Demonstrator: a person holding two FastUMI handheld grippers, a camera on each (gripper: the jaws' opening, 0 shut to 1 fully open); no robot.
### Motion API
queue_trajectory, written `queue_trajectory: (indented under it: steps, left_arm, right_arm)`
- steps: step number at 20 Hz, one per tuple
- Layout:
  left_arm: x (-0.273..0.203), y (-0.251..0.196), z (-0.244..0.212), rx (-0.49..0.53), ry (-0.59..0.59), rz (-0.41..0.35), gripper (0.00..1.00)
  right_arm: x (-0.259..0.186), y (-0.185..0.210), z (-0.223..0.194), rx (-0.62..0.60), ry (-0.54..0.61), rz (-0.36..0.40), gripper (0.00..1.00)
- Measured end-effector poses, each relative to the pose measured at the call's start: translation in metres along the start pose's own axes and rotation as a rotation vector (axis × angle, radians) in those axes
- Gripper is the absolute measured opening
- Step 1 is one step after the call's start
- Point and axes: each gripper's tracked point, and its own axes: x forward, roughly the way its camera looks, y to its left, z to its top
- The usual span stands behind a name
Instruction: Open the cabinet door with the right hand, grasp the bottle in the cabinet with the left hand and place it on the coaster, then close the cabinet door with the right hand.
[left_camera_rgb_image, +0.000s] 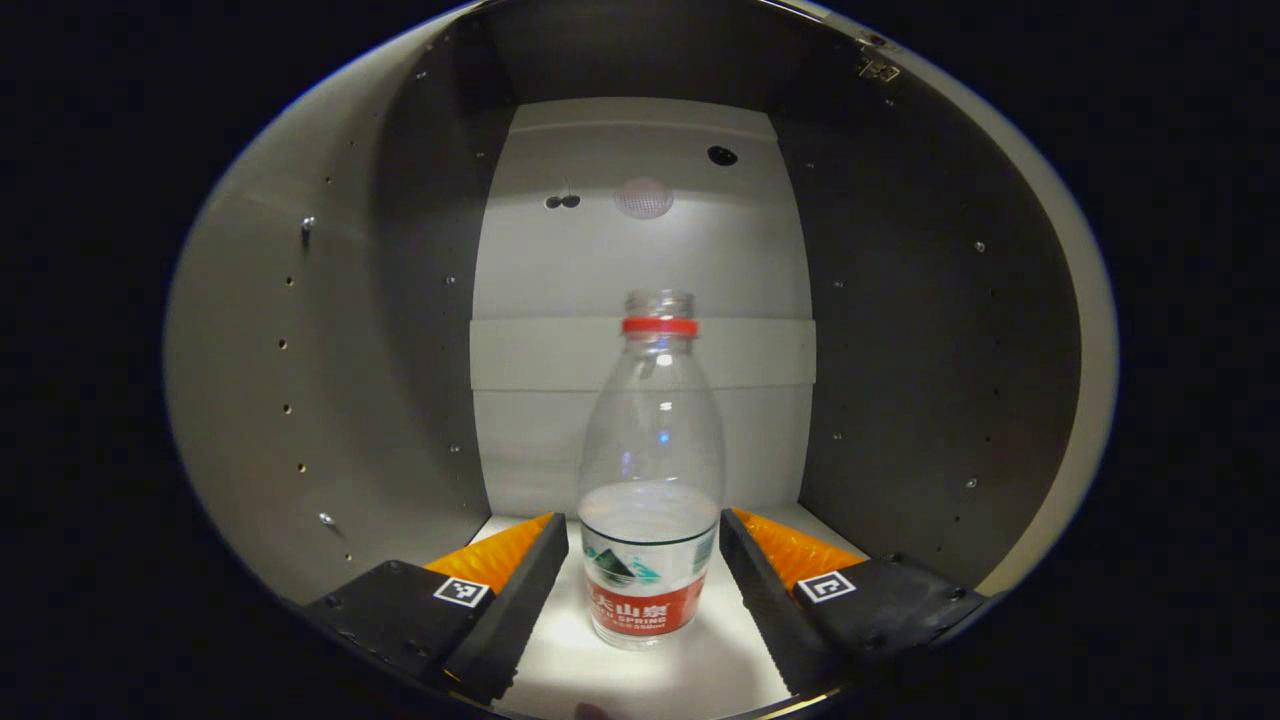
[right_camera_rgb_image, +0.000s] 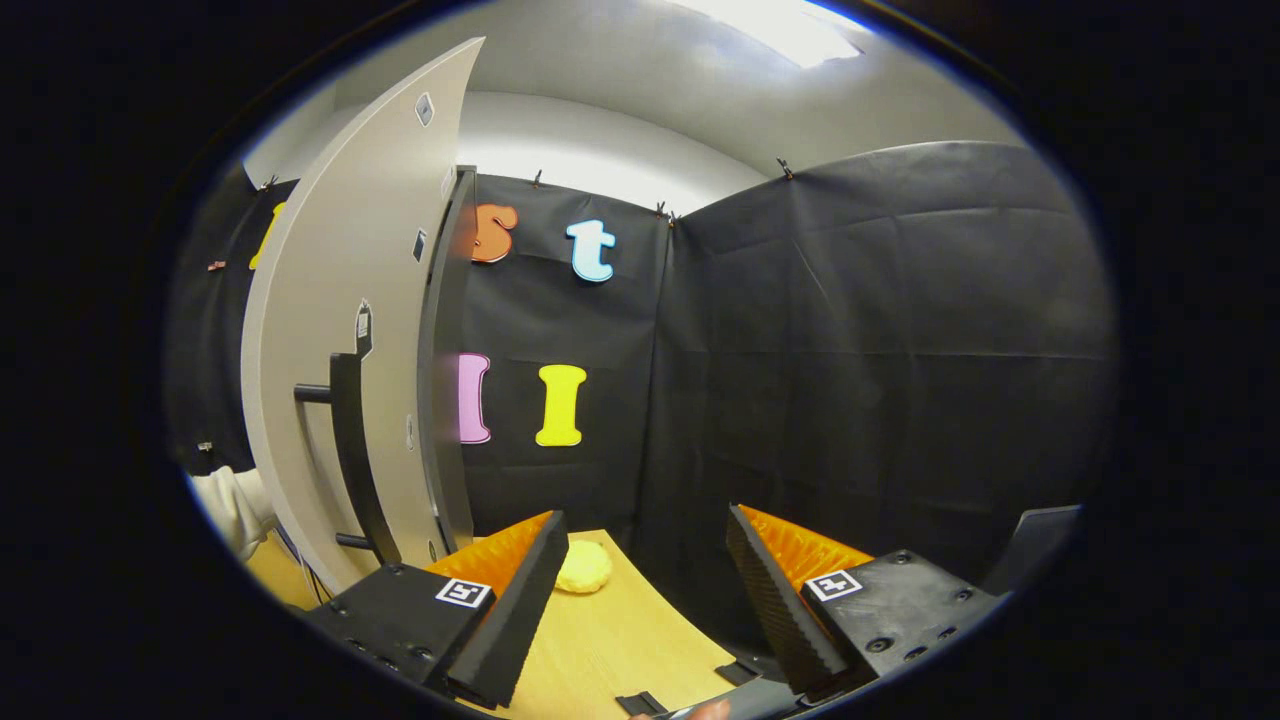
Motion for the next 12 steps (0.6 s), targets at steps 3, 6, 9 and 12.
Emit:
queue_trajectory:
  steps: [3, 6, 9, 12]
  left_arm:
    - [0.000, 0.005, 0.000, 0.033, 0.003, 0.013, 0.78]
    - [-0.012, 0.007, 0.014, 0.047, -0.029, 0.005, 0.77]
    - [-0.036, 0.007, 0.030, 0.042, -0.051, -0.033, 0.78]
    - [-0.067, 0.006, 0.045, 0.054, -0.074, -0.073, 0.78]
  right_arm:
    - [0.001, 0.002, 0.002, -0.002, -0.009, 0.006, 0.98]
    - [0.003, 0.009, 0.001, -0.011, -0.006, 0.014, 0.98]
    - [0.003, 0.016, 0.001, -0.009, -0.004, 0.030, 0.98]
    - [0.003, 0.022, 0.003, 0.005, -0.007, 0.041, 0.98]
